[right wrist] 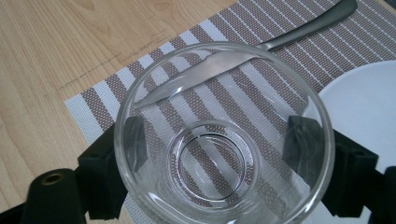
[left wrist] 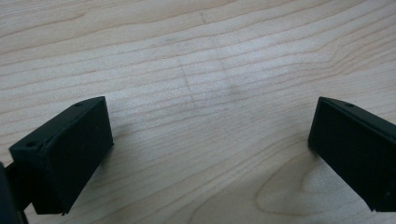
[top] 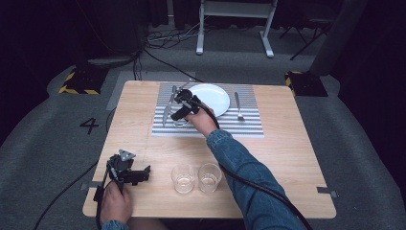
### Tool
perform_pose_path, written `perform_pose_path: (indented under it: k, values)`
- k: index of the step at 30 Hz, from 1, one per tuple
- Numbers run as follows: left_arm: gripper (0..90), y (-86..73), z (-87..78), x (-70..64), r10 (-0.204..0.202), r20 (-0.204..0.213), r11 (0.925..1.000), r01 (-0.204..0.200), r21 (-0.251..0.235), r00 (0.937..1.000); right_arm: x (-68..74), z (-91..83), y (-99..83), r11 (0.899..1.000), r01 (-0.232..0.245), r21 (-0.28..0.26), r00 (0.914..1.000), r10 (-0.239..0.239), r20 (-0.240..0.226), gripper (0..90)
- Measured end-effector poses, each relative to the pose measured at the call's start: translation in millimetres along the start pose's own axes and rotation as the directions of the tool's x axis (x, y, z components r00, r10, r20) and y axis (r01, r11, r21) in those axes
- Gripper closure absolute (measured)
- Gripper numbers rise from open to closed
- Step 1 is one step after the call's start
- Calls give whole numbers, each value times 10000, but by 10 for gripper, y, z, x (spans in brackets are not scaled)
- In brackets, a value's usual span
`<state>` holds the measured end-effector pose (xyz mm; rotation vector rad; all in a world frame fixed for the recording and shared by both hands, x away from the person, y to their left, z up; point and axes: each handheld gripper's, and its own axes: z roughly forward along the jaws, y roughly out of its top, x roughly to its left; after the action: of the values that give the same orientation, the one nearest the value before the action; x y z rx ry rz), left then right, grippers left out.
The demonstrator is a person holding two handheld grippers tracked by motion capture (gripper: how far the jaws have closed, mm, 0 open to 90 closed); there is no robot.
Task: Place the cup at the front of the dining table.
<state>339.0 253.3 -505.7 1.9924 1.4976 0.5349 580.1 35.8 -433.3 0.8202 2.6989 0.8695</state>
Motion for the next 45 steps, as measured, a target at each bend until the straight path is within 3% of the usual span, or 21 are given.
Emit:
perform_pose_path:
  k: [12, 22, 39, 45]
  values:
    - [0, -3, -1, -4, -48, 74, 10000, 48, 0, 10000, -5, 16, -79, 9999, -49, -101, 9997, 46, -223, 181]
    - [0, -4, -1, -5, -47, 79, 10000, 47, -4, 10000, 13, -168, -64, 9983, 143, -564, 9999, -139, 67, 165]
    - [0, -4, -1, -4, -32, 67, 10000, 32, -9, 10000, 84, -849, -105, 9887, 562, -1392, 9984, -563, 27, 164]
    - [0, -4, -1, -4, -36, 61, 10000, 36, -17, 10000, 76, -1130, -237, 9884, 616, -1392, 9981, -612, 74, 164]
